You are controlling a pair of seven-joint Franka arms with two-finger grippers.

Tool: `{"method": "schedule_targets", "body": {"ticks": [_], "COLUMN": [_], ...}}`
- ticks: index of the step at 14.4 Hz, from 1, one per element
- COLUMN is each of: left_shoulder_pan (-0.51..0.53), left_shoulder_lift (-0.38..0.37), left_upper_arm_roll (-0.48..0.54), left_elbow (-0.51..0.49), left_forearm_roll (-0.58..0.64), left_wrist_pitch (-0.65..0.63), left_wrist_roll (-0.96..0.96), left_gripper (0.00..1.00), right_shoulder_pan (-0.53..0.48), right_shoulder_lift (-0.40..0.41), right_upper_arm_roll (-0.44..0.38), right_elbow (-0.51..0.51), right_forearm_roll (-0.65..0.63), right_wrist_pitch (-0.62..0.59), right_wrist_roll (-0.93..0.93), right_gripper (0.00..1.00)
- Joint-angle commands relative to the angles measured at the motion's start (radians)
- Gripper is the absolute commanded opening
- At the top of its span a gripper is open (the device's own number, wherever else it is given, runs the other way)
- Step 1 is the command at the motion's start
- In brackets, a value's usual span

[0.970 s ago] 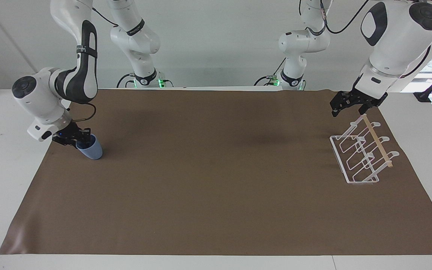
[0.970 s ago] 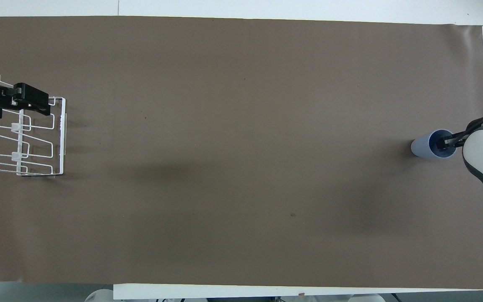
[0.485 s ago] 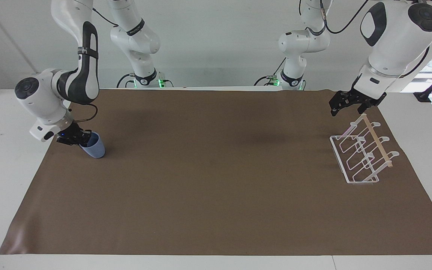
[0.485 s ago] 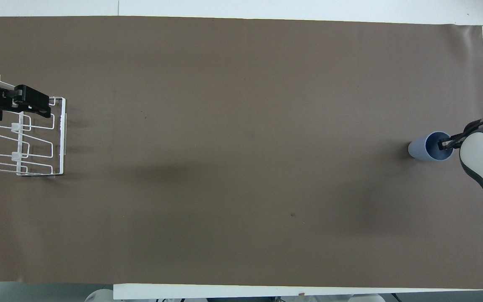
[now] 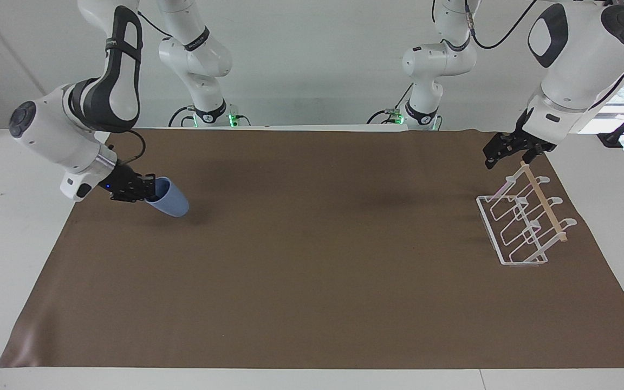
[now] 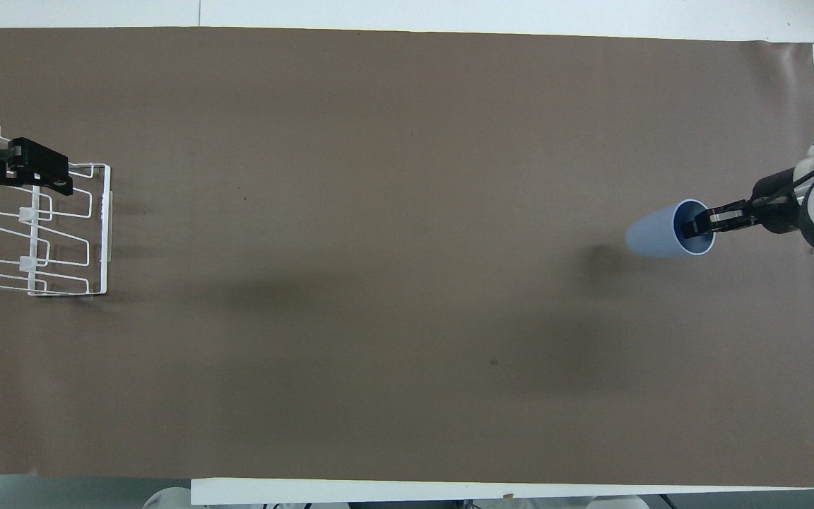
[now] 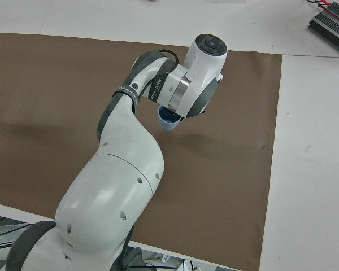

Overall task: Hang cup on cup holder
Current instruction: 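Lift the cup with the right gripper while the left gripper approaches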

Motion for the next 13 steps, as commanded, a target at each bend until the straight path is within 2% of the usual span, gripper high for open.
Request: {"method": "schedule_targets", "body": {"ticks": [1,6,8,10,13], "left_shoulder_pan": [-0.039,-0.099,-0.102,-0.117,-0.160], "left_shoulder_lift": [-0.023,-0.023,-0.023,-0.021,-0.021], "left_upper_arm_roll": [-0.002,-0.002,-0.005,-0.003,-0.005], "left_elbow": [-0.039,-0.039,-0.036,-0.031,-0.030], "left_forearm_roll": [-0.007,-0.007,-0.011,-0.098,-0.165], "left_wrist_pitch": [0.043,0.042,0.044,0.048,0.059], "left_wrist_roll": [-0.153,-0.250,-0.291,-0.465,-0.932], "left_gripper": [1.00,1.00,1.00,1.00,1.00], "right_shoulder_pan": [0.095,0.210,0.258,0.324,0.417], "right_shoulder_lift": [-0.001,-0.027,-0.031,-0.036,-0.048], "right_upper_arm_roll": [0.002,0.002,0.002,0.002,0.002], "right_elbow": [-0.006,-0.058,-0.072,-0.093,-0.147], "right_forearm_roll": [0.133,0.516,0.589,0.673,0.866], "right_wrist_pitch": [-0.035,-0.021,0.011,0.073,0.222], "right_wrist_roll": [0.056,0.294,0.340,0.398,0.429], "right_gripper": [0.00,0.00,0.00,0.00,0.00]}}
